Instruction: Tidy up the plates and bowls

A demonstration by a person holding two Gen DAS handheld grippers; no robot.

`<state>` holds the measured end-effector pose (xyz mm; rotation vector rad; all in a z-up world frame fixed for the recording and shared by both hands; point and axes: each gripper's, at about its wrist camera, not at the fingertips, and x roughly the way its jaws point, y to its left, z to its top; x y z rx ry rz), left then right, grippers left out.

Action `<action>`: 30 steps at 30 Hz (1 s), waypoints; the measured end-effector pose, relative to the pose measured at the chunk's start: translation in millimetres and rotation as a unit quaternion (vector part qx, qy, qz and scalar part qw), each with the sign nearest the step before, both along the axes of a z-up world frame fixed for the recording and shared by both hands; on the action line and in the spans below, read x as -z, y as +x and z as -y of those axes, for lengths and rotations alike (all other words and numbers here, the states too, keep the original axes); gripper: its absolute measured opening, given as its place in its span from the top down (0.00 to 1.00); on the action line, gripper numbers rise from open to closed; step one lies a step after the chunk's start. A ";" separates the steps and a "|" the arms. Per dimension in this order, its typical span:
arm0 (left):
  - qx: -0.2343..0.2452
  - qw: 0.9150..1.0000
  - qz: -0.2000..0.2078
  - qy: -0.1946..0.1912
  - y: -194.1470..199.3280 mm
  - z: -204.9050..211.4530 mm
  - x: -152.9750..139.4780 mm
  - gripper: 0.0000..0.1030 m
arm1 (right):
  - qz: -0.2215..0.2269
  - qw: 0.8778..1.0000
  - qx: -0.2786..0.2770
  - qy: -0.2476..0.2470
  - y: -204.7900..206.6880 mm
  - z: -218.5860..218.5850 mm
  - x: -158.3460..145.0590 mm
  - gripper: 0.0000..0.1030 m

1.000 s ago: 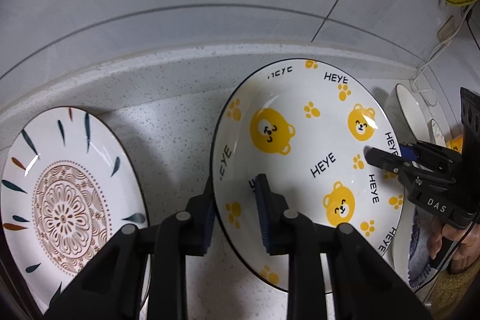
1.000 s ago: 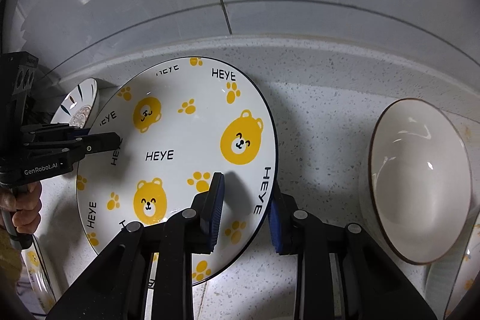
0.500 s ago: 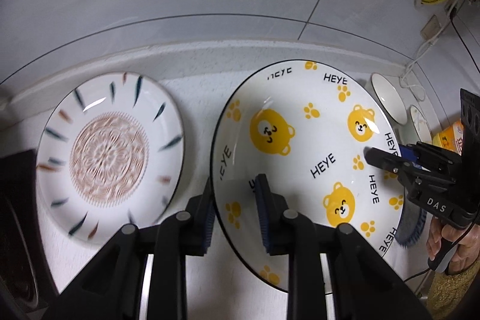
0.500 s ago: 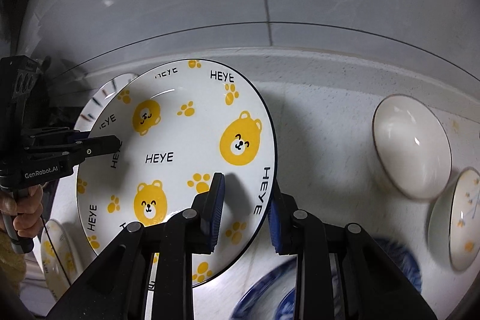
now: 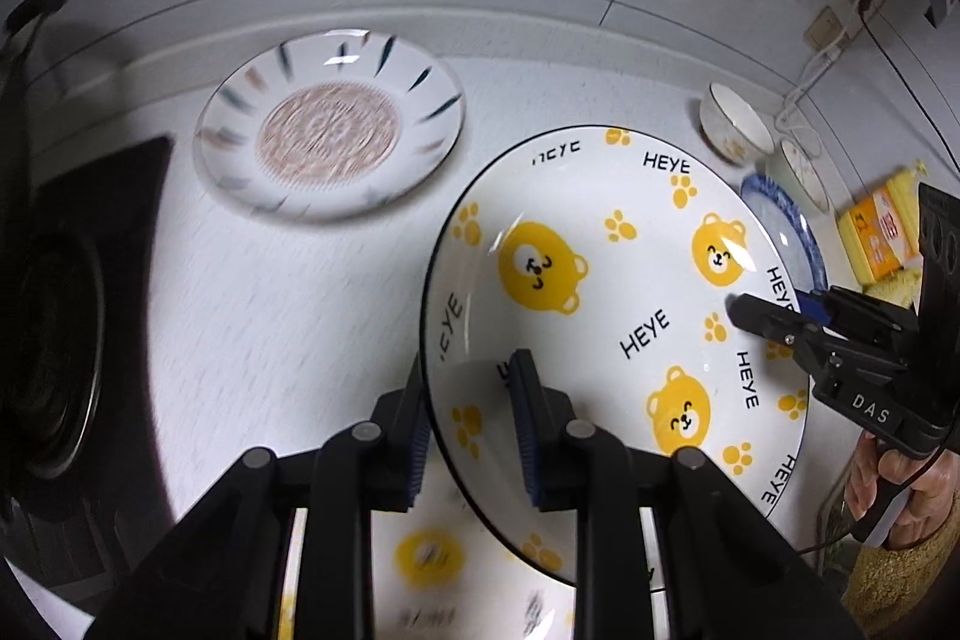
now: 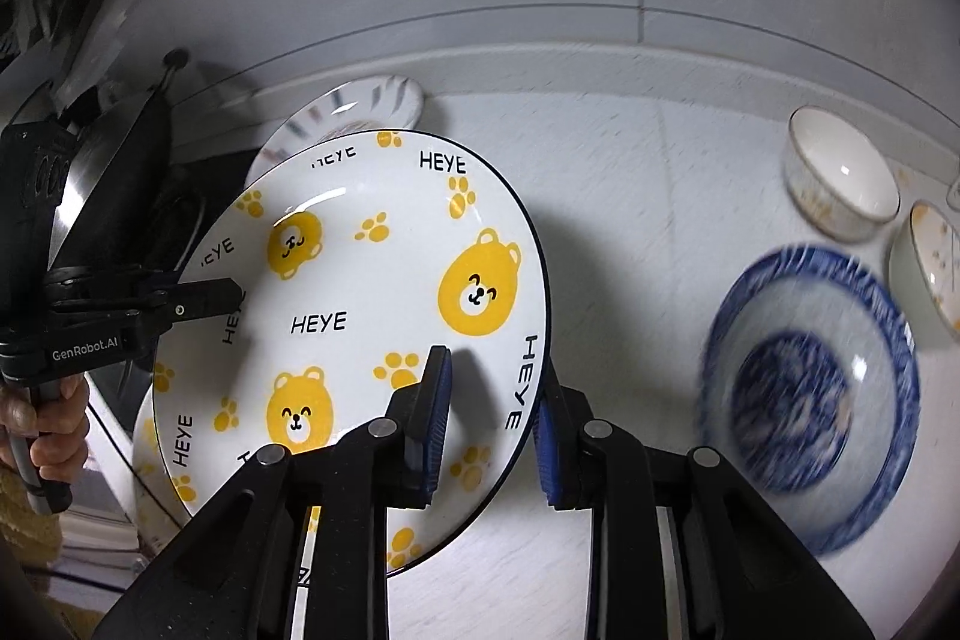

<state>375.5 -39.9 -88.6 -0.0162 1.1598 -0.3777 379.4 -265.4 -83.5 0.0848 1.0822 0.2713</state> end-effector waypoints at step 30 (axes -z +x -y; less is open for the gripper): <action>-0.030 0.999 -0.010 0.003 -118.5 -137.2 23.1 0.77 | -0.020 1.000 -0.022 -0.001 -104.0 -149.4 26.3 0.78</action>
